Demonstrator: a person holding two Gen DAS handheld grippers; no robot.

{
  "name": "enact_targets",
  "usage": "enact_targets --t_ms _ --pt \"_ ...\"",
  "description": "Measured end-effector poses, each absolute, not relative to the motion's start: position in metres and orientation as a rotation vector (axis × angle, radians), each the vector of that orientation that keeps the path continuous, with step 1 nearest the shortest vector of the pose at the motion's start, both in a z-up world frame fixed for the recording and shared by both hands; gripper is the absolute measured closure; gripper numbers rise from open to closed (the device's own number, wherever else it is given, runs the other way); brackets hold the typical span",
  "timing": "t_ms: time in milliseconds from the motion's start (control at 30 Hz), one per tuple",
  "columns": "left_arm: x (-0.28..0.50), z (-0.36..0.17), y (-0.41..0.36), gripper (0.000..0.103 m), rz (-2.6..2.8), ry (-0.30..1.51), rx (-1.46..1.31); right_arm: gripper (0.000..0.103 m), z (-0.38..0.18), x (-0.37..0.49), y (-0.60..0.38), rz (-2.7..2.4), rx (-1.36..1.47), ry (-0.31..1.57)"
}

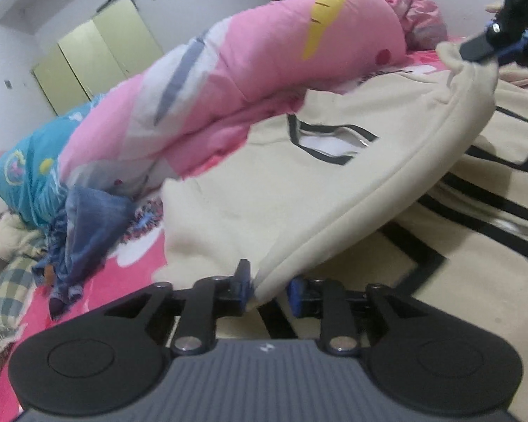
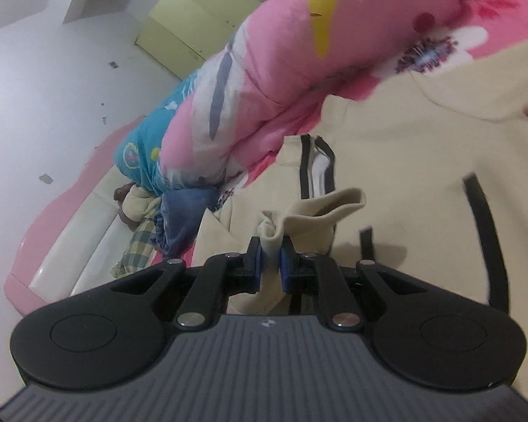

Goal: Fold clothes
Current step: 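Lay the sleeve across the hoodie body, opening left then right gripper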

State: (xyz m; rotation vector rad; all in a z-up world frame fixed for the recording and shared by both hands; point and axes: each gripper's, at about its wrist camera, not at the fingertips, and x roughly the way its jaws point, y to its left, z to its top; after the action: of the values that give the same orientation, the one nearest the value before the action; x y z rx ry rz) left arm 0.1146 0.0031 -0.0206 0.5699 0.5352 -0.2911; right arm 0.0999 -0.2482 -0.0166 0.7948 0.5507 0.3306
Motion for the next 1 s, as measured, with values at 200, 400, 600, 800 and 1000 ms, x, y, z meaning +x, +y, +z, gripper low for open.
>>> enact_targets --t_ms 200,400,600,800,1000 --pt "0.076 0.001 0.011 0.062 -0.347 0.612 0.394 0.094 -0.012 0.058 -0.262 0.338 0.813 0.522" --pt "0.069 -0.003 0.025 0.061 -0.293 0.708 0.223 0.091 -0.041 0.016 -0.265 0.280 0.755 0.633" --pt "0.075 -0.001 0.045 0.058 -0.268 0.755 -0.007 0.073 -0.060 -0.006 -0.291 0.246 0.890 0.697" --pt "0.086 0.000 0.060 0.055 -0.250 0.772 -0.208 0.054 -0.060 0.016 -0.301 0.256 0.900 0.698" --pt "0.105 -0.011 0.051 0.055 -0.214 0.797 -0.248 0.053 -0.072 0.036 -0.300 0.287 0.964 0.768"
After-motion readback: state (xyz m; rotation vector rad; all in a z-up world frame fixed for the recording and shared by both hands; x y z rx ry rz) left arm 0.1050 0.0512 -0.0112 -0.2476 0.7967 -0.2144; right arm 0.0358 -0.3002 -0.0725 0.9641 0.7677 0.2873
